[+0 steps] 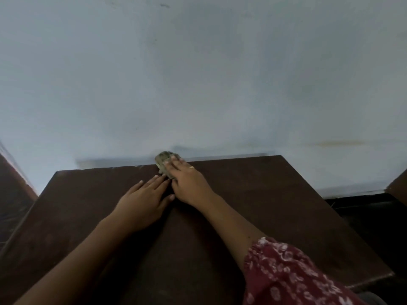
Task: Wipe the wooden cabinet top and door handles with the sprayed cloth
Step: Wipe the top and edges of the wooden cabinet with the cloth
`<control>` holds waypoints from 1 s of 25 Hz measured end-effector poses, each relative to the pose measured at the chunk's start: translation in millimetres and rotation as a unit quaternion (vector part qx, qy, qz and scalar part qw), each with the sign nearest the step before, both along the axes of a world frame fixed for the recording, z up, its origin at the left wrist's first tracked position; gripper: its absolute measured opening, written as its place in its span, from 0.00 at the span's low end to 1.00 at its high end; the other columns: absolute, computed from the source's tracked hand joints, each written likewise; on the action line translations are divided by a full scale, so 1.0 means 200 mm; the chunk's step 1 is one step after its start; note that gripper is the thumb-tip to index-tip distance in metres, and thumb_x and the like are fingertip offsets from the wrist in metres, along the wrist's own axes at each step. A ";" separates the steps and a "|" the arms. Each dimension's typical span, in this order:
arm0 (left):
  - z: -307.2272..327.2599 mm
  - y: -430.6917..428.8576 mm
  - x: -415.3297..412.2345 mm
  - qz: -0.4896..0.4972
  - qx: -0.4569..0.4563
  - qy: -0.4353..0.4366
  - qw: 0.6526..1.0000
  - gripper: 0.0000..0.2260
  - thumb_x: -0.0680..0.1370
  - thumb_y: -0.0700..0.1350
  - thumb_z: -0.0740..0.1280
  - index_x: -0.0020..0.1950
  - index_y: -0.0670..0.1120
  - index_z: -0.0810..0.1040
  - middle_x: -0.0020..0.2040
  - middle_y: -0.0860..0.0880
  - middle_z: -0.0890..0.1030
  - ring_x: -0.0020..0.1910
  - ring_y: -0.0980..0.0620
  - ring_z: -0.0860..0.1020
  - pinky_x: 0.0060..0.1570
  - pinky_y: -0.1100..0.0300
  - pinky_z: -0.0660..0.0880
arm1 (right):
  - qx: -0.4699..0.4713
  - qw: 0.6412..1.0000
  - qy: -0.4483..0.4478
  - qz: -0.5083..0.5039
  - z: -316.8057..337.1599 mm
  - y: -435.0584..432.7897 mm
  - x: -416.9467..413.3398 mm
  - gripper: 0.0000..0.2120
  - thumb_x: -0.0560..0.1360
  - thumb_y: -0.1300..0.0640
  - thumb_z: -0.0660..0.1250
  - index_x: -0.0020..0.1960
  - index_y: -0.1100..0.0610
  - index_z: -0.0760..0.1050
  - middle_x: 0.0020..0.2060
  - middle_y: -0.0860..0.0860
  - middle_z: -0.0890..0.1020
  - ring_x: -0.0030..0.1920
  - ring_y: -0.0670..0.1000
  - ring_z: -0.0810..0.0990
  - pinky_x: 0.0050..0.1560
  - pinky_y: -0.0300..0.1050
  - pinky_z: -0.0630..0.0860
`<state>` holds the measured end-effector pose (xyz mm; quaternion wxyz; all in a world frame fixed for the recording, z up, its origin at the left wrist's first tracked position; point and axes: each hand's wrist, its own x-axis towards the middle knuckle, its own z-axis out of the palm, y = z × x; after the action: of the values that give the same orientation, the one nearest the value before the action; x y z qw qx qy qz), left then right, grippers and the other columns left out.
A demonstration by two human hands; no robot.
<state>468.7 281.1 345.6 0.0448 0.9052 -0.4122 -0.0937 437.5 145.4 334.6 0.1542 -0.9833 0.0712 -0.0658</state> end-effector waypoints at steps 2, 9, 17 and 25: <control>0.02 0.10 -0.03 0.024 -0.001 0.001 1.000 0.26 0.80 0.58 0.47 0.77 0.52 0.48 0.79 0.54 0.48 0.78 0.57 0.46 0.76 0.56 0.45 | 0.002 1.000 0.010 0.002 -0.02 0.03 0.00 0.27 0.78 0.61 0.56 0.76 0.53 0.54 0.77 0.50 0.53 0.77 0.50 0.50 0.76 0.49 0.55; 0.05 0.06 -0.20 -0.004 -0.010 -0.005 1.000 0.26 0.79 0.60 0.48 0.76 0.56 0.48 0.79 0.56 0.50 0.78 0.57 0.49 0.76 0.55 0.48 | -0.008 0.980 0.016 -0.196 0.00 -0.60 -0.28 0.28 0.77 0.64 0.55 0.76 0.51 0.55 0.77 0.48 0.53 0.76 0.54 0.55 0.75 0.51 0.56; 0.01 -0.07 -0.31 0.003 0.002 -0.009 1.000 0.31 0.77 0.63 0.50 0.77 0.51 0.51 0.79 0.50 0.51 0.78 0.49 0.51 0.75 0.50 0.53 | -0.022 0.944 0.009 -0.330 -0.04 -0.79 -0.86 0.27 0.77 0.64 0.54 0.75 0.56 0.56 0.77 0.55 0.55 0.75 0.58 0.57 0.75 0.48 0.57; 0.02 0.08 -0.51 -0.046 -0.020 0.027 0.998 0.45 0.67 0.76 0.43 0.77 0.51 0.46 0.79 0.52 0.47 0.78 0.55 0.46 0.76 0.53 0.44 | -0.042 0.933 -0.002 -0.356 -0.01 -0.47 -1.44 0.26 0.76 0.64 0.56 0.74 0.58 0.60 0.75 0.55 0.60 0.74 0.58 0.60 0.73 0.49 0.59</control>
<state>366.5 296.5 349.2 0.0701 0.8813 -0.4538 -0.1116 150.0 51.0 332.4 0.0796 -0.8988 0.4137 -0.1214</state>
